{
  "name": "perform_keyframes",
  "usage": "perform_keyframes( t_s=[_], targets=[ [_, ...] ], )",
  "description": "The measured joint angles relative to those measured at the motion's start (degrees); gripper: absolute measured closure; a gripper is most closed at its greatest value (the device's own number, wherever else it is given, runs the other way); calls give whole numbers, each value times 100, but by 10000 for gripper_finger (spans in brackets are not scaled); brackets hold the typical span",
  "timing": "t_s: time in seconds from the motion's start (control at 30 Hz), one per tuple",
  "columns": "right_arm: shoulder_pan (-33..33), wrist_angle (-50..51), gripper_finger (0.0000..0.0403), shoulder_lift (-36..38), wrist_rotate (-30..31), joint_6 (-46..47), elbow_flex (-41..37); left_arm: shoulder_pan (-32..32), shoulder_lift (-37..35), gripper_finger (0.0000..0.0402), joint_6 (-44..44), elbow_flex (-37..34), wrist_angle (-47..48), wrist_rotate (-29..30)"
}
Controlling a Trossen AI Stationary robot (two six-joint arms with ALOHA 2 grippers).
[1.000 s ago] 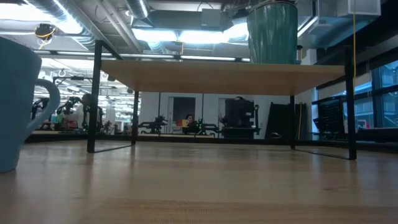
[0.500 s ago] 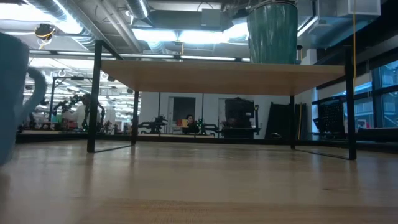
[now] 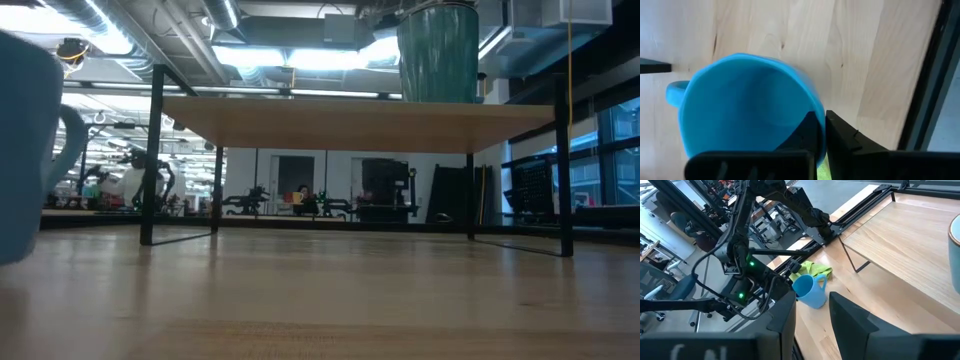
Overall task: Stack small to large cups/mugs on shelf
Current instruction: Put the blue mug on the shelf
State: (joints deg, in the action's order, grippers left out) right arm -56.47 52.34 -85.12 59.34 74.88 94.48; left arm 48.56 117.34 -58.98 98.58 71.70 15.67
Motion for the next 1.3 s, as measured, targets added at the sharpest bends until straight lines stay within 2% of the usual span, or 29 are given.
perform_keyframes(
  t_s=[0.23, 0.47, 0.57, 0.67, 0.8, 0.93, 1.07, 1.23, 1.3],
  targets=[
    [0, 134, 283, 0, -1, -32, 0, -168, 2, 391, 250, 710, 324, 15],
    [-19, 525, 283, 0, 9, 44, 0, -536, 2, 392, 1054, 2005, 1203, 246],
    [-90, 671, 283, 0, 259, 168, 0, -765, 2, 392, 1544, 2555, 1587, 295],
    [-225, 846, 283, 0, 825, 289, 0, -1076, 2, 392, 2051, 2965, 1847, 308],
    [-436, 985, 283, 0, 1768, 289, 0, -1509, 2, 392, 2923, 3252, 1808, 295],
    [-551, 1005, 283, 2, 2189, 292, 0, -1981, 2, 391, 3504, 3331, 1847, 266],
    [-566, 1225, 283, 8, 2206, 320, 0, -2429, 2, 390, 3841, 3495, 1850, 272],
    [-484, 2026, 283, 109, 2186, 766, 2, -2937, -80, 389, 4147, 3648, 1787, 149],
    [-420, 2371, 283, 160, 1929, 966, 0, -3133, -99, 389, 4172, 3648, 1818, 198]
  ],
)
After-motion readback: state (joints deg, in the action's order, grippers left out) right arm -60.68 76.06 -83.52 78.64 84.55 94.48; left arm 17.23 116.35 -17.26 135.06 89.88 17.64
